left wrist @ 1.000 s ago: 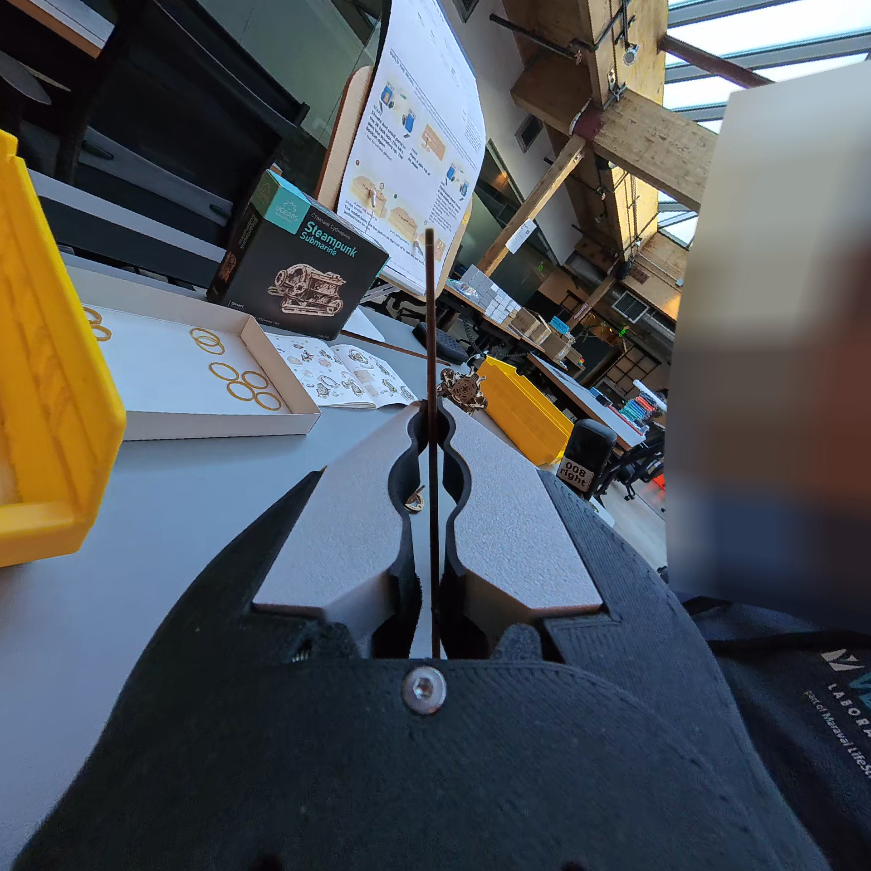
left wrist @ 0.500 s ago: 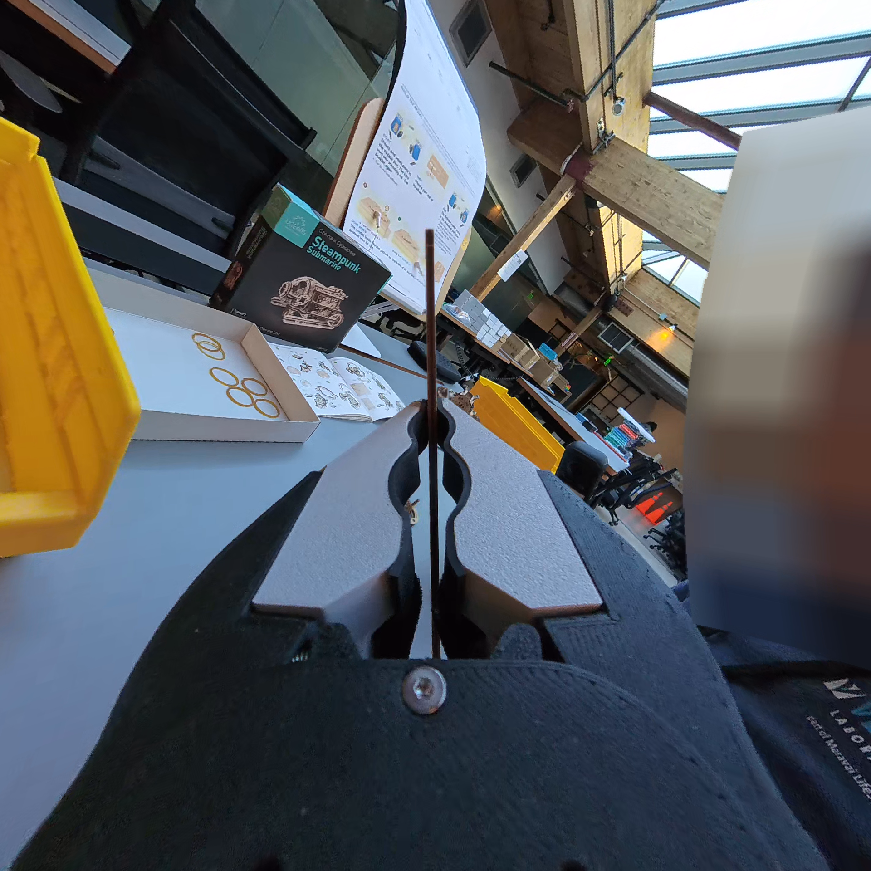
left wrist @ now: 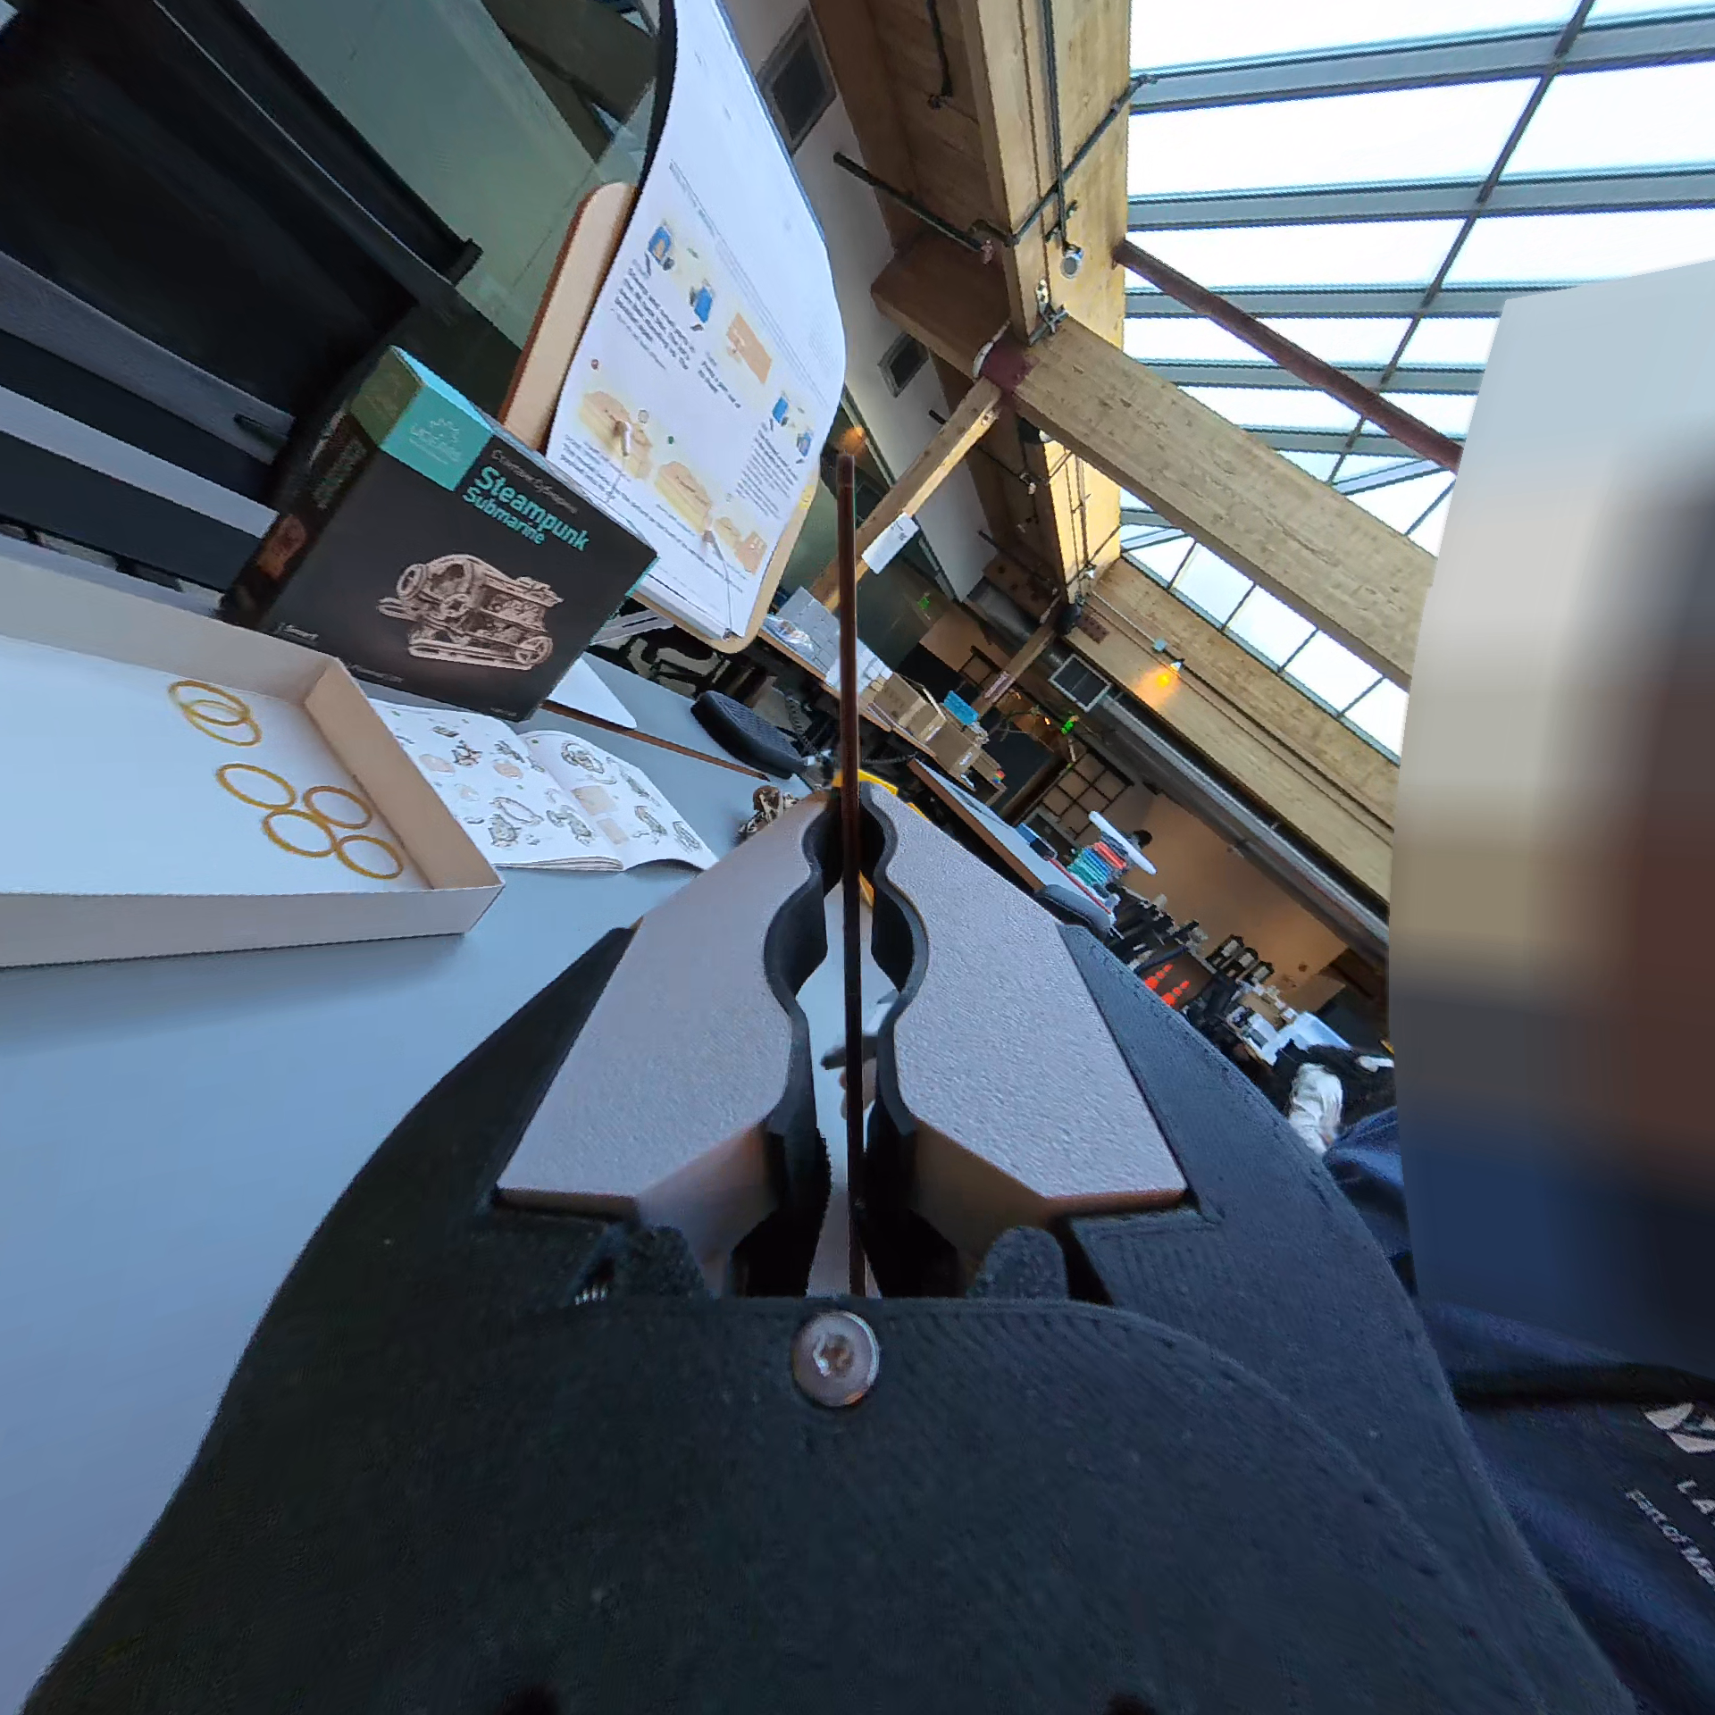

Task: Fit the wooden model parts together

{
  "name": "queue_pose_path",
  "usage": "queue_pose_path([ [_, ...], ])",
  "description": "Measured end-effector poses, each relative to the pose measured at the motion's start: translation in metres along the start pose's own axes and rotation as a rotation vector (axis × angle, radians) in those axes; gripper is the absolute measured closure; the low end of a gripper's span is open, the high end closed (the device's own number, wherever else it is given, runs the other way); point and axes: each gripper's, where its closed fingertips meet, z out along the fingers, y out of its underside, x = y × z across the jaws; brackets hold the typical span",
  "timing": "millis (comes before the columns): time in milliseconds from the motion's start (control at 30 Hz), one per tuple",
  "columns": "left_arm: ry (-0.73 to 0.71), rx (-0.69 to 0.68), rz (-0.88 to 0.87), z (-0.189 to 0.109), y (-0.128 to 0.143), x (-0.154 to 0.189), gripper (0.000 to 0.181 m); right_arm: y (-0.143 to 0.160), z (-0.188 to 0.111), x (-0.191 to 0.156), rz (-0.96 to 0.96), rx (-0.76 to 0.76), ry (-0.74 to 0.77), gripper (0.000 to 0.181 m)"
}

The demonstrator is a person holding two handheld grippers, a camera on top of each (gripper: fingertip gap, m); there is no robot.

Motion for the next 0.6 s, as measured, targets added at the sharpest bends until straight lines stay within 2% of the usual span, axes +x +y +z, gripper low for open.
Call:
queue_pose_path([
  [233,0.074,-0.019,-0.026,0.028,0.007,0.015,0.181,-0.038,-0.010,0.009,0.145,0.112,-0.062,0.138],
  [400,0.098,-0.026,-0.031,0.034,0.013,0.026,0.181,-0.069,-0.022,0.013,0.202,0.210,-0.098,0.147],
  [600,0.132,-0.028,-0.036,0.037,0.019,0.045,0.181,-0.101,-0.036,0.013,0.243,0.270,-0.092,0.146],
])
